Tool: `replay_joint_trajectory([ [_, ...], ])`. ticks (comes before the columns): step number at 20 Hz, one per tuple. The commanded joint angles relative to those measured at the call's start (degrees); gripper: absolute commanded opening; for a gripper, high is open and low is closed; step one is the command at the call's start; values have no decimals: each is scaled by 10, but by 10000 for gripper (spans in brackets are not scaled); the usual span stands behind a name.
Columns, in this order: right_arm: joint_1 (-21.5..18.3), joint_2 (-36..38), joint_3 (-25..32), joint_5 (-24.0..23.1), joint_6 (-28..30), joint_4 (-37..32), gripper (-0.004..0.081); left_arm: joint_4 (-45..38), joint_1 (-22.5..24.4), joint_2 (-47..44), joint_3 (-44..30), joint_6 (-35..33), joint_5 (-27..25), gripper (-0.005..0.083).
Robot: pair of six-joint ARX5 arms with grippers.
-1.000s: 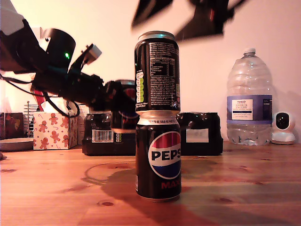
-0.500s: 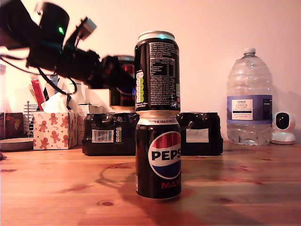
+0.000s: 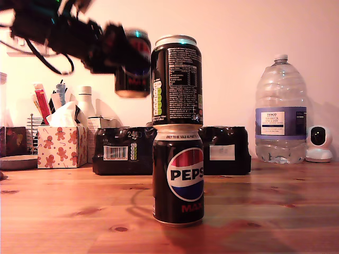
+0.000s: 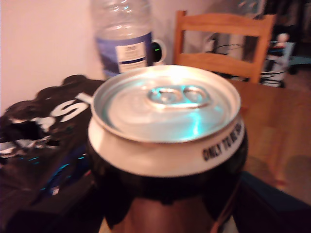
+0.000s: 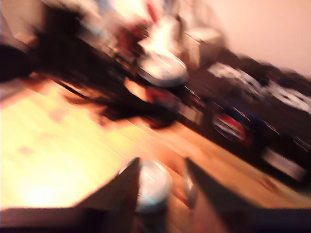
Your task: Stack up the Pepsi cans on top of each other
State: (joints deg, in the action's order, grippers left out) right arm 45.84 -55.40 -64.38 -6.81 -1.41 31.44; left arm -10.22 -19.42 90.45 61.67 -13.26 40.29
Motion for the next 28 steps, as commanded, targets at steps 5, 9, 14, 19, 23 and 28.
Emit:
replay_joint_trajectory([
  [5,2,59,1,-43,5,73,-10,19,-3,-62,2,15,15,302],
  [9,2,126,44,-64,4,56,-10,45,-14,-93,2,19,15,302],
  [14,1,196,131,-92,20,14,-10,59,-33,-115,2,28,15,302],
  [19,1,259,235,-86,28,-56,-10,61,-59,-121,2,43,15,302],
  [23,1,282,298,-88,18,-60,-10,59,-79,-127,2,53,15,302],
  [28,-8,287,325,-87,-4,-70,-10,59,-100,-147,3,58,14,302],
])
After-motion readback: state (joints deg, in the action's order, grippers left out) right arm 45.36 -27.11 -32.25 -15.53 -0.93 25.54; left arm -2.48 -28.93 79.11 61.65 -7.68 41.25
